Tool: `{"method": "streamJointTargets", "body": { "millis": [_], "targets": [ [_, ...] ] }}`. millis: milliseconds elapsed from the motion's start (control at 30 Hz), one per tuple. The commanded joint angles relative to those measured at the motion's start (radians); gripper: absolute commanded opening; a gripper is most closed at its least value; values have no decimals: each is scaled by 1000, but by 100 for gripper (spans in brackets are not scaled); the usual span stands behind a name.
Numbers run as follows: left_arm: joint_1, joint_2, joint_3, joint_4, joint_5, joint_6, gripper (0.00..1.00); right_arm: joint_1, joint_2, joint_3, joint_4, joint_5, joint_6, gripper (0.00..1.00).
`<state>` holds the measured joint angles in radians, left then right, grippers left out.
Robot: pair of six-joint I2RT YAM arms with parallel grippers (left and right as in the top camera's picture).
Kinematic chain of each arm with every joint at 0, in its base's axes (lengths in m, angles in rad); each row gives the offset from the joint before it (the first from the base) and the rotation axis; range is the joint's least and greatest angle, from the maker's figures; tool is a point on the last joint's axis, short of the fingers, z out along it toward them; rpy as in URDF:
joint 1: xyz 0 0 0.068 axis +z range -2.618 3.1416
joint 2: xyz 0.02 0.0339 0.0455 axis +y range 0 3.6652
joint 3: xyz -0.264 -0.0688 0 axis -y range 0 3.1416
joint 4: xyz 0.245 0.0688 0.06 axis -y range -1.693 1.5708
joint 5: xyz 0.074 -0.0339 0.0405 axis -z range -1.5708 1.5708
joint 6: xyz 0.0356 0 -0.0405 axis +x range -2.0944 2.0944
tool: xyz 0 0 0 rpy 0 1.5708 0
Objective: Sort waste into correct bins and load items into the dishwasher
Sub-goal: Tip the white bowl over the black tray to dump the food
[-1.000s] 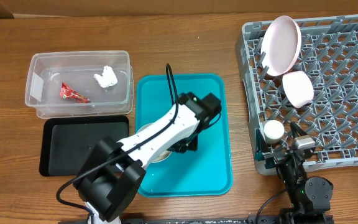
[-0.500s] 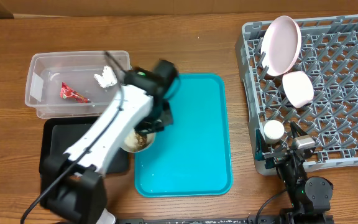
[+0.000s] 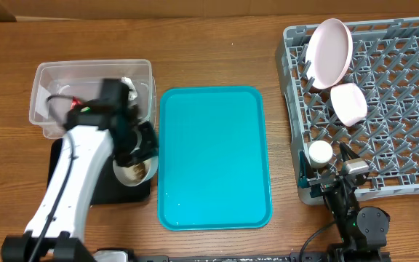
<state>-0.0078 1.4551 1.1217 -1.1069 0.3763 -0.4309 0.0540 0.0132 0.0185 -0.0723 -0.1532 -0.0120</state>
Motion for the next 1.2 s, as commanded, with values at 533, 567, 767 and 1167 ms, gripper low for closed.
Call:
{"method": "streamJointTargets", "body": {
  "millis": [533,567,767,1167],
  "targets": [
    [632,-42,-312,46,886,805,4,-4,-7,-10,4,-5,-3,100],
    [655,-42,-319,40,898,825,4,-4,-7,-10,4,-5,-3,100],
    [779,-42,-362,31,963,926,4,-4,-7,-10,4,-5,-3,100],
    [800,-42,-362,10,1035,999,4,-4,-7,-10,4,-5,-3,100]
  ]
}}
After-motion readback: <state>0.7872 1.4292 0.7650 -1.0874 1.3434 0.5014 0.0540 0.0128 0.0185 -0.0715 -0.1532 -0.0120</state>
